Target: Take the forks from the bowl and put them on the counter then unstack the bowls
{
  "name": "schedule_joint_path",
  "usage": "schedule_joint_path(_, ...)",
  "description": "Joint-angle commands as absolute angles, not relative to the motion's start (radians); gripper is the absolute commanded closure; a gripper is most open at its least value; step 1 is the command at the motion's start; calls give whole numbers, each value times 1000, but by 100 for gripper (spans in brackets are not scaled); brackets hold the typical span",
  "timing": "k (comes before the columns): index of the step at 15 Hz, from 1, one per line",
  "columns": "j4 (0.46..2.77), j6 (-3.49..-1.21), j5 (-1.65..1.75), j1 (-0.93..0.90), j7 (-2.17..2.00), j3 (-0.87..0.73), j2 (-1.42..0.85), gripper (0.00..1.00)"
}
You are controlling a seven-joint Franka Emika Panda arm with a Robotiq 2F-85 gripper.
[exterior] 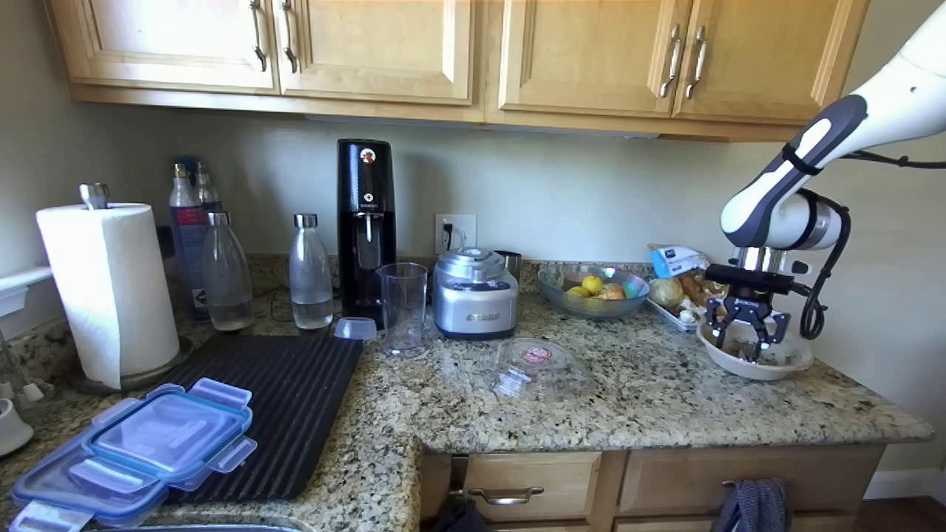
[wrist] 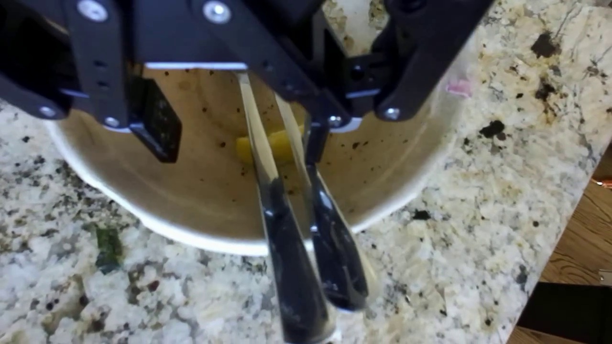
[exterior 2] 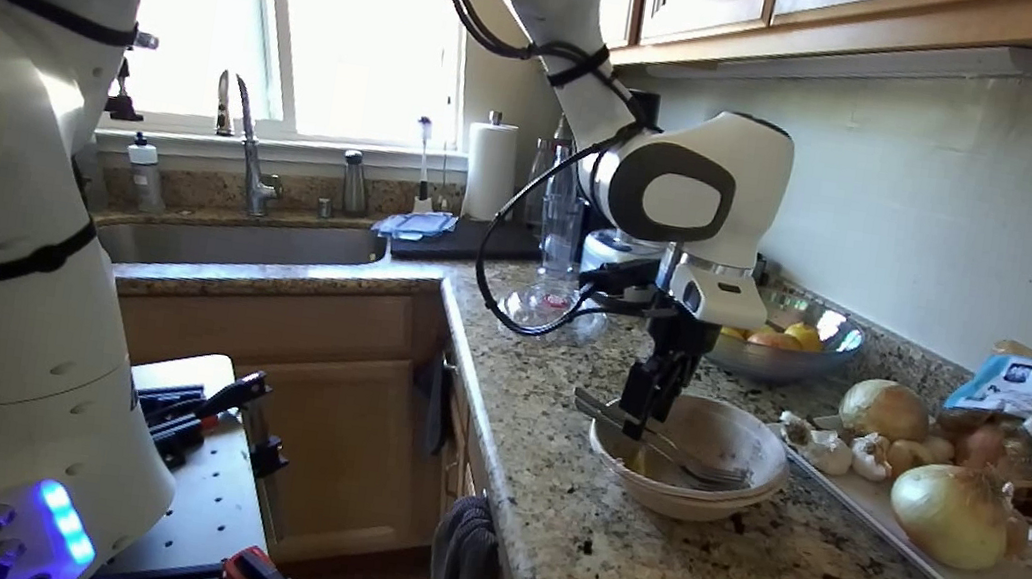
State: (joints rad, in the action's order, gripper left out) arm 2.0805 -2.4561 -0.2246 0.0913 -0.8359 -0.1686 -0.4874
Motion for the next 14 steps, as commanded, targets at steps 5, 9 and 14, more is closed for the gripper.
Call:
schedule_joint_path(5,2089,-2479,-256,90,-844,-172,-486,69)
schedule_joint_path(9,2099,-2485,-272,95,-841,-173,-478,63)
schedule_joint_path(14,2119,-2505,-284,95,-833,-174,-456,67)
